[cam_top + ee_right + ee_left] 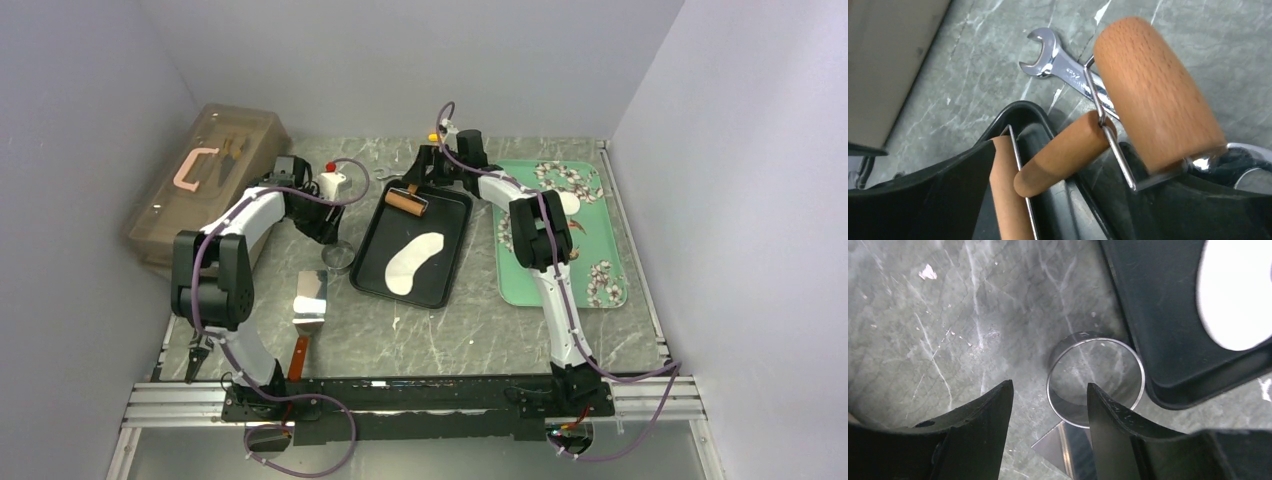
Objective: Roll out the dumpling wrappers from the dough
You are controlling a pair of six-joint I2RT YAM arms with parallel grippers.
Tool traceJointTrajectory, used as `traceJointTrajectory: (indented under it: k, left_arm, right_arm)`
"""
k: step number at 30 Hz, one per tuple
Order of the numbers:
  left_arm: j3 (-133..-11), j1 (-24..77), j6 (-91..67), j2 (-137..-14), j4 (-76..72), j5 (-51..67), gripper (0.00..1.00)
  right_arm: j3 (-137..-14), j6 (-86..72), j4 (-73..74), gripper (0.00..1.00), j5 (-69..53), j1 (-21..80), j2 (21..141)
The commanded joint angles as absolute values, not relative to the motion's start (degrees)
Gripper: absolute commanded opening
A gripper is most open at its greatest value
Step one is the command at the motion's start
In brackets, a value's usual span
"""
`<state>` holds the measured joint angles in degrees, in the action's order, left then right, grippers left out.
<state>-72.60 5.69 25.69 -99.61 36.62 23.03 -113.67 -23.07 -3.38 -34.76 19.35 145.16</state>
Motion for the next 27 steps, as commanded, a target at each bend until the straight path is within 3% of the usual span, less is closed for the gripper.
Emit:
traceJointTrajectory:
  k: [1, 10, 12, 14, 18, 23, 27]
  left_arm:
    - [-74.4, 5.7, 25.7, -103.3, 34.2, 19.1, 0.60]
    - [-74.5, 6.3, 26.5, -106.7, 34.2, 17.4, 0.57]
    - [-74.4, 6.6, 26.8, -107.3, 34.0, 16.5, 0.53]
    - [-74.8, 6.7, 26.6, -107.7, 33.7, 16.5, 0.39]
    - [-75.9, 6.9, 26.7, -107.3, 34.0, 18.7, 0.01]
    - [-77.1, 7.1, 26.5, -101.9, 34.6, 18.9, 0.00]
    - [-79.4, 12.6, 29.1, -97.3, 37.6, 22.1, 0.00]
  right_arm:
    - [-116.3, -22.7, -4.0, 0.99, -27.9, 17.8, 144.7]
    - [-118.0, -18.6, -1.7, 1.00, -22.7, 16.8, 141.5]
    - [-115.7, -17.8, -2.4, 0.99, -21.9, 16.7, 139.0]
    - [-111.3, -16.8, -3.9, 1.00, -20.5, 16.8, 135.1]
    - [-103.1, -13.7, -3.2, 1.00, -16.7, 17.0, 126.3]
    - [-93.4, -10.3, -2.2, 1.00, -13.1, 17.4, 114.0]
    - [-86.9, -7.9, -3.1, 1.00, -13.4, 17.3, 105.5]
